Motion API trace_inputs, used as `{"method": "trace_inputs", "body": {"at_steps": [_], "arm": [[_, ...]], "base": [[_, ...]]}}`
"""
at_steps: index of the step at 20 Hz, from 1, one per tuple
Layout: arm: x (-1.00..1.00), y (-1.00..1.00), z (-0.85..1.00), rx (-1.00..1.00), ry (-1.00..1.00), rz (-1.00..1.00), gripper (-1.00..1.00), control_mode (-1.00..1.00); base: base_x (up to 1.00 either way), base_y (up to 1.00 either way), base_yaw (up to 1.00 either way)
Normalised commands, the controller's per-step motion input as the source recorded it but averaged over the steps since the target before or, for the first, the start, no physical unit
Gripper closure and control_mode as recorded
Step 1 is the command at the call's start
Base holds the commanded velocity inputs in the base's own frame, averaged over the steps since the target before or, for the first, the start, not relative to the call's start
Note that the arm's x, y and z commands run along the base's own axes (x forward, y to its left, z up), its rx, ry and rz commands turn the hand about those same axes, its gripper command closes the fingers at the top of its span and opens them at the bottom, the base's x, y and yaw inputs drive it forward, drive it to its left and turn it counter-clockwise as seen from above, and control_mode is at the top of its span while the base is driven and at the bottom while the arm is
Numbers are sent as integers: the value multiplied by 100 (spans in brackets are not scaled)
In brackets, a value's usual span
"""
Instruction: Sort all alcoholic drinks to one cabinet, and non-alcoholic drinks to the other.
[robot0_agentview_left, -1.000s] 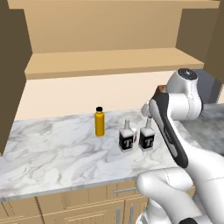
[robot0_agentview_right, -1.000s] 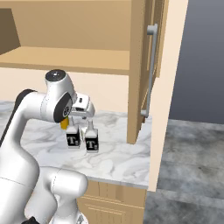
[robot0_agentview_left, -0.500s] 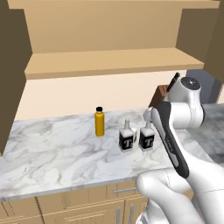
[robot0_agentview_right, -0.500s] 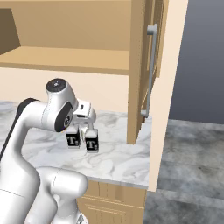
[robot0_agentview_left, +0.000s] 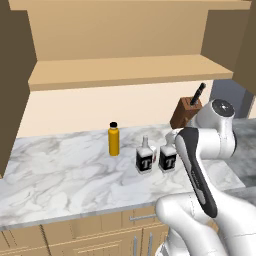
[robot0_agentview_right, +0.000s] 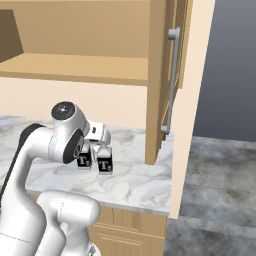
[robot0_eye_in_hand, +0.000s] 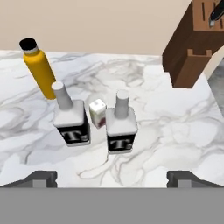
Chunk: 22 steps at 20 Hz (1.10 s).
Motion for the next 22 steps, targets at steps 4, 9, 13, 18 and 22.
{"method": "trace_inputs", "body": {"at_steps": [4, 9, 13, 18, 22], "arm": [[-2, -10, -13, 0, -7, 1, -100, -100], [0, -11, -14, 0, -4, 2, -100, -100], [0, -8, -7, 0, -2, 1, -100, -100], [11, -1, -11, 0, 0, 1, -100, -100], [11, 0, -6, 0, -5, 0, -100, -100]], "base": [[0, 0, 0], [0, 0, 0], [0, 0, 0], [0, 0, 0], [0, 0, 0]]}}
